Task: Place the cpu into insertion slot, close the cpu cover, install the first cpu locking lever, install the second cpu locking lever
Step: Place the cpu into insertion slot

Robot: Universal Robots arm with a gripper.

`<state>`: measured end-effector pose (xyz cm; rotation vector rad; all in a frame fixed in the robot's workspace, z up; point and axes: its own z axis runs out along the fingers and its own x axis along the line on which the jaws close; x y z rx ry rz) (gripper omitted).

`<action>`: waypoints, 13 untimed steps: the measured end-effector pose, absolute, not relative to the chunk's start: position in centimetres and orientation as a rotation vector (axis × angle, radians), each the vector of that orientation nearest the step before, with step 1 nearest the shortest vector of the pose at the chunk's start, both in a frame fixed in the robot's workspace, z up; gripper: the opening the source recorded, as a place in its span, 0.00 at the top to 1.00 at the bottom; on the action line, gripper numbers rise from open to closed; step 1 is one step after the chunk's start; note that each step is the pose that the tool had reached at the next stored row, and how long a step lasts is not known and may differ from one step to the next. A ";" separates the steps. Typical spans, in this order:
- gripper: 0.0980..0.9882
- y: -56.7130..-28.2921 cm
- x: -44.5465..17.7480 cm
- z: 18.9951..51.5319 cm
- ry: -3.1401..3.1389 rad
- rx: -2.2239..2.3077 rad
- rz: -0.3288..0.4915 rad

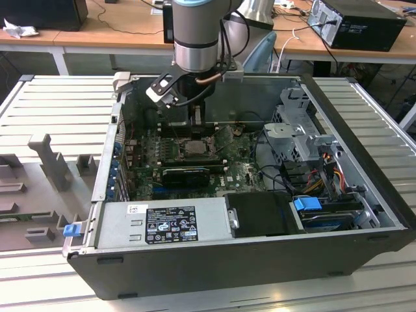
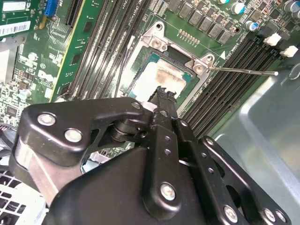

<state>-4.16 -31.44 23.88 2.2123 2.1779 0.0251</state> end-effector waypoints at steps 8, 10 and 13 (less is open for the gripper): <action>0.99 -31.4 -4.2 24.4 2.176 2.211 0.021; 0.99 -31.4 -4.2 24.7 2.176 2.211 0.021; 0.99 -31.4 -4.2 24.9 2.176 2.211 0.021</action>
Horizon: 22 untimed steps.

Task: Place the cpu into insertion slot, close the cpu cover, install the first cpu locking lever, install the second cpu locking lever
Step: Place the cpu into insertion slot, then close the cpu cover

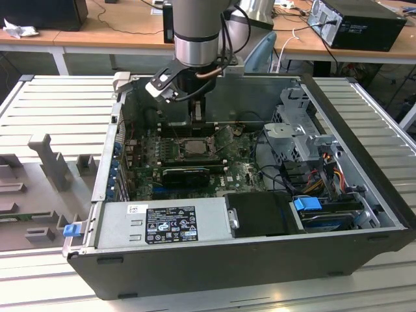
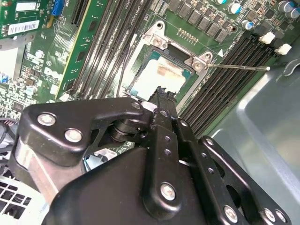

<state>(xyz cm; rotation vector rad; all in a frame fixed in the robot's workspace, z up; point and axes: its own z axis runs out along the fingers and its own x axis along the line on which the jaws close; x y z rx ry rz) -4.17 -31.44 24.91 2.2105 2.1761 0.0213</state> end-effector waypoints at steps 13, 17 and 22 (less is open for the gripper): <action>0.99 -31.7 -2.9 25.5 2.181 2.216 0.012; 0.99 -31.7 -2.9 27.0 2.184 2.219 0.004; 0.99 -31.7 0.0 26.9 2.190 2.219 -0.002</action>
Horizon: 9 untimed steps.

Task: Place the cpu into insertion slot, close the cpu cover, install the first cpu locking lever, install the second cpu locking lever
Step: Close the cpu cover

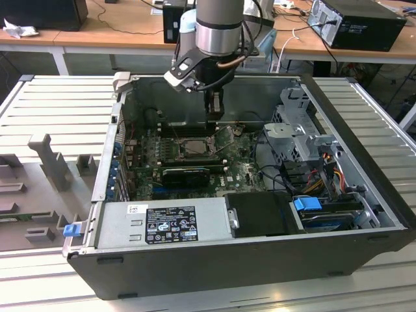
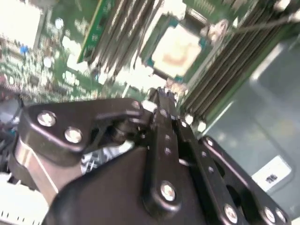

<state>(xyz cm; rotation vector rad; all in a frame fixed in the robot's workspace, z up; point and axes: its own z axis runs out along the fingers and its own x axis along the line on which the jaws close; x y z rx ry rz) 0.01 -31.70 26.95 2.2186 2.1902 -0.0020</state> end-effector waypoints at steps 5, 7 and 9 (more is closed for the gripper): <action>0.99 -31.7 1.3 26.9 2.191 2.218 -0.002; 0.99 -31.7 1.9 26.9 2.190 2.218 -0.002; 0.99 -31.7 2.6 26.9 2.190 2.218 -0.002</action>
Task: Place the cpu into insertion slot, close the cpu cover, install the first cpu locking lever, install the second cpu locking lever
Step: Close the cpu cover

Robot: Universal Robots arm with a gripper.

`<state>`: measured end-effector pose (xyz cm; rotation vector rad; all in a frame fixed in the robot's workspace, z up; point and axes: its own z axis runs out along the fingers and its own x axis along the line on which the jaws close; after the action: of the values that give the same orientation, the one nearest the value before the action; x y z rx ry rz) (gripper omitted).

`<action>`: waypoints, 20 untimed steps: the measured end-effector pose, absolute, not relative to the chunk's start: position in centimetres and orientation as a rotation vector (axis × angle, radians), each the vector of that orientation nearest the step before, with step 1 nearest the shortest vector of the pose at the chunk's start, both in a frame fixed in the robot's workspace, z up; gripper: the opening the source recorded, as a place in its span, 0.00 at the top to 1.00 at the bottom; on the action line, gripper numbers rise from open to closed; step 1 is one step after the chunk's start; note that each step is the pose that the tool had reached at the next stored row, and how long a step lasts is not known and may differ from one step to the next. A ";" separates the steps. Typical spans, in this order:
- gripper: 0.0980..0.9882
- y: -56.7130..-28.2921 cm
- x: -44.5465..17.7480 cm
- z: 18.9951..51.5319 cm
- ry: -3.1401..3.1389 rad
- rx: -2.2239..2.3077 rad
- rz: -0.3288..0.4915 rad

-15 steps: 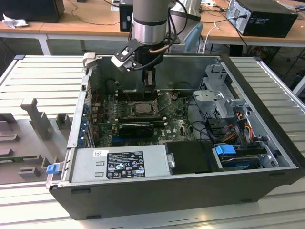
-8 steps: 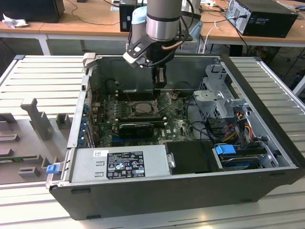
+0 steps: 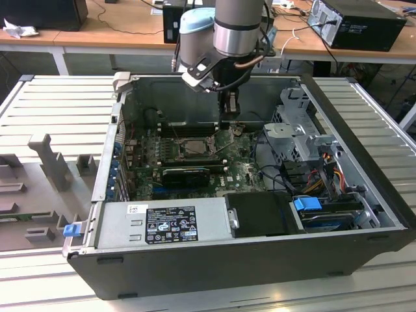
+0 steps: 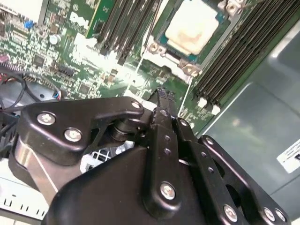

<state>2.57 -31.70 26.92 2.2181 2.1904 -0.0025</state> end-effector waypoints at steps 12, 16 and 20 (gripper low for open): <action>0.99 -31.7 6.1 26.9 2.193 2.221 -0.010; 0.99 -31.7 7.0 26.9 2.194 2.222 -0.011; 0.99 -31.7 8.2 26.8 2.195 2.221 -0.011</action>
<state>8.20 -31.69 26.82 2.2215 2.1947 -0.0114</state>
